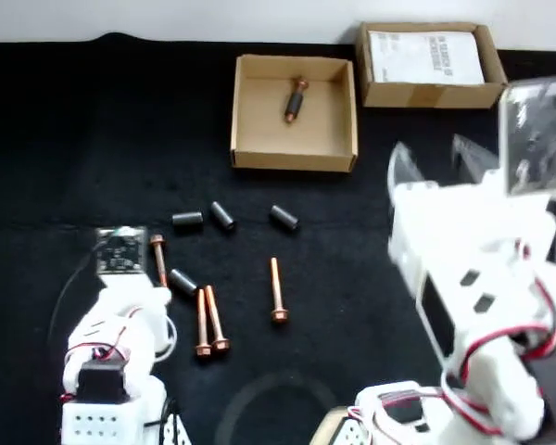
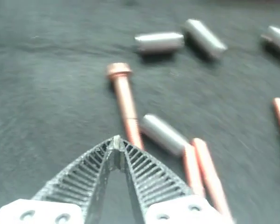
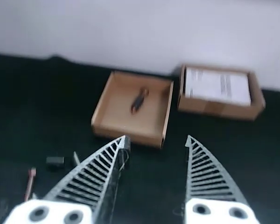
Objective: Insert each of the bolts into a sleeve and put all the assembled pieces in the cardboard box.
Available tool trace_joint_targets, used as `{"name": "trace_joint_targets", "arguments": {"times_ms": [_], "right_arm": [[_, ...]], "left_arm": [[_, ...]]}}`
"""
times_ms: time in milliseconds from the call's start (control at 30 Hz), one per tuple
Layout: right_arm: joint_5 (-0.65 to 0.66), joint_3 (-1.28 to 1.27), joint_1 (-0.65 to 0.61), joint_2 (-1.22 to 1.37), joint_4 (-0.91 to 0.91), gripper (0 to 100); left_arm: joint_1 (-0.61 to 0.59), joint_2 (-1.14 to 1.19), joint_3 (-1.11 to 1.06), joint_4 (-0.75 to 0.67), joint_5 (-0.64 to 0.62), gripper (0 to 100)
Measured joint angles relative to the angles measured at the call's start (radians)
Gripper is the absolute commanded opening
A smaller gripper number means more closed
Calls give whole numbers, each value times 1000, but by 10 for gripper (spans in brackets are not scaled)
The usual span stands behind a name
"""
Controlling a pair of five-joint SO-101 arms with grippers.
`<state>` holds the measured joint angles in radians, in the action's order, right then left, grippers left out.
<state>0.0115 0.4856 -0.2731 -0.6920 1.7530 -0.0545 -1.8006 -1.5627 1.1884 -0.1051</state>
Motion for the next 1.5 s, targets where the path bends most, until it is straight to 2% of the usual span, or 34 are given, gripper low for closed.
{"name": "trace_joint_targets", "arguments": {"times_ms": [167,300,400,567,733,867,1167,1333,1500], "right_arm": [[0,-342,0,-258,0,173],[0,-543,6,-440,0,125],[0,-661,51,-569,0,8],[0,-827,181,-760,-38,8],[0,-951,292,-882,-92,6],[0,-1054,377,-928,-94,6],[0,-1306,675,-933,-203,6],[2,-1375,798,-933,-250,6],[77,-1379,819,-933,-252,6]], "left_arm": [[149,44,101,40,2,11],[232,227,224,40,2,11],[278,451,377,44,2,11],[301,893,697,87,2,10],[361,1293,991,226,2,9],[434,1519,1146,331,2,9],[540,1801,1249,382,14,9],[568,1903,1249,382,146,9],[566,1966,1252,321,275,9]]}}
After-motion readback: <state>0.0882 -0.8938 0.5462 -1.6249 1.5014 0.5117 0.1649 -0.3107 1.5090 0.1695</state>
